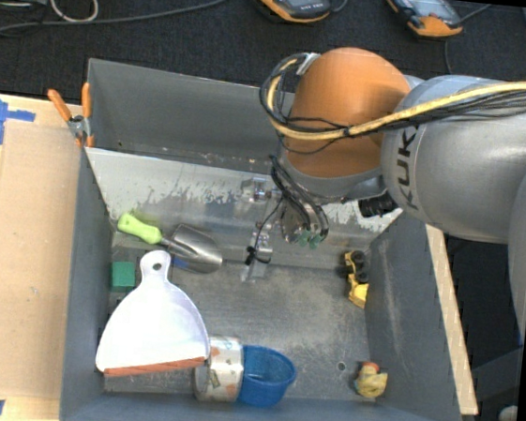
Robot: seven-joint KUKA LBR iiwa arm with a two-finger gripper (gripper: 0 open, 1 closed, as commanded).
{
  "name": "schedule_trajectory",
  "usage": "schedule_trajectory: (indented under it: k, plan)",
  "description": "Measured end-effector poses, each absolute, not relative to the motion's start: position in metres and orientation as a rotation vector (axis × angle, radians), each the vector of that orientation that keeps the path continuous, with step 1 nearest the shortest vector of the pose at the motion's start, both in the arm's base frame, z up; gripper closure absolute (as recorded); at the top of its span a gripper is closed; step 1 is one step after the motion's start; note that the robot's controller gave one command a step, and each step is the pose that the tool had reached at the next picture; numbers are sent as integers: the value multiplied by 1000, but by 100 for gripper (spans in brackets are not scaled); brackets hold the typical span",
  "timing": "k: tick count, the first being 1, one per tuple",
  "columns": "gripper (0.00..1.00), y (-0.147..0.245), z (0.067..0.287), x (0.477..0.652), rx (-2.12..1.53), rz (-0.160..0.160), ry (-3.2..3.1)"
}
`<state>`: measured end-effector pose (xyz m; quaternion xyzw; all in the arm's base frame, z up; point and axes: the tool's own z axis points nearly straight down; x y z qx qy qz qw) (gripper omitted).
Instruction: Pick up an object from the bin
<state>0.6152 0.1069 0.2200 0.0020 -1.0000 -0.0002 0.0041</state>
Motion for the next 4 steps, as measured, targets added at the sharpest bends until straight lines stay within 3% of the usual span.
schedule_trajectory:
  k: [1, 2, 3, 4]
  plan:
    - [0, 106, 225, 617, 2, -2, -3141]
    - [0, 130, 132, 620, 81, -3, -3143]
    - [0, 143, 130, 621, 97, -4, -3147]
    - [0, 158, 99, 620, 13, -2, -3135]
